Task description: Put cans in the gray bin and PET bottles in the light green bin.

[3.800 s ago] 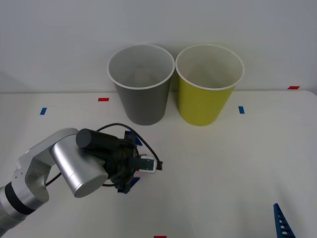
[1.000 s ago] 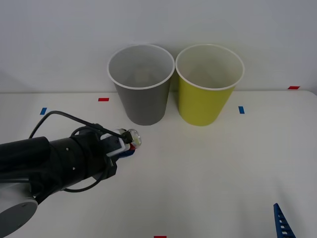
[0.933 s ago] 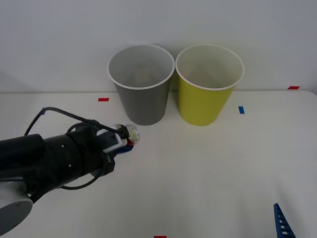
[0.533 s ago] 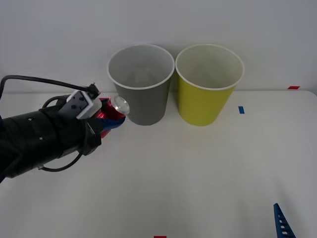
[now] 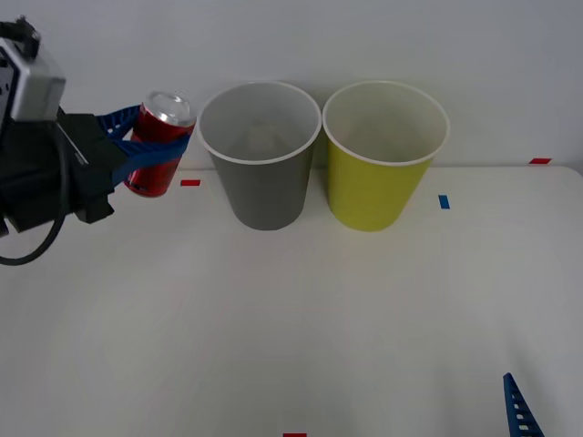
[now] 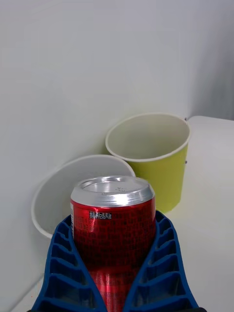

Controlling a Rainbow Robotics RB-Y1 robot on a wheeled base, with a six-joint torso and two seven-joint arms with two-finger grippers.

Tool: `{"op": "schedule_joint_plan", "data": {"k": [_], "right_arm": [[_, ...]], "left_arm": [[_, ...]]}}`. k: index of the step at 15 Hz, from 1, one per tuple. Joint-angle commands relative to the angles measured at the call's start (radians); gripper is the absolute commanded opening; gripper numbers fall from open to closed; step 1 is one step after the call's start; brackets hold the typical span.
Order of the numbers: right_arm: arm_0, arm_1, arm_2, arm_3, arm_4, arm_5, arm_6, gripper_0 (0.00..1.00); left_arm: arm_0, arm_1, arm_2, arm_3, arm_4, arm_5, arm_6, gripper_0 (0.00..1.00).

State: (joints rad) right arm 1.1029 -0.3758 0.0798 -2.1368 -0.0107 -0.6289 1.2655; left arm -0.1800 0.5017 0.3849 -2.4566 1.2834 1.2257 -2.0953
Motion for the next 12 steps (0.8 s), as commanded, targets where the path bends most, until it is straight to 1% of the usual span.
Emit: {"op": "schedule_joint_plan", "data": {"k": [1,4,7,8,10,12], "right_arm": [[0.0,0.0,0.0,0.0,0.0,0.0,0.0,1.0],[0.0,0.0,0.0,0.0,0.0,0.0,0.0,1.0],[0.0,0.0,0.0,0.0,0.0,0.0,0.0,1.0],[0.0,0.0,0.0,0.0,0.0,0.0,0.0,1.0],[0.0,0.0,0.0,0.0,0.0,0.0,0.0,1.0],[0.0,0.0,0.0,0.0,0.0,0.0,0.0,1.0]], "left_arm": [[-0.111,-0.026,0.022,0.067,0.004,0.003,0.032,0.0],[-0.205,-0.071,0.018,0.169,0.008,0.003,0.055,0.0],[-0.273,-0.132,-0.017,0.249,0.01,0.003,0.081,0.0],[-0.286,-0.144,-0.041,0.258,-0.021,-0.005,0.087,0.0],[-0.328,-0.166,-0.115,0.263,-0.153,-0.051,0.12,0.0],[-0.372,-0.187,-0.17,0.263,-0.259,-0.068,0.225,0.0]]}}
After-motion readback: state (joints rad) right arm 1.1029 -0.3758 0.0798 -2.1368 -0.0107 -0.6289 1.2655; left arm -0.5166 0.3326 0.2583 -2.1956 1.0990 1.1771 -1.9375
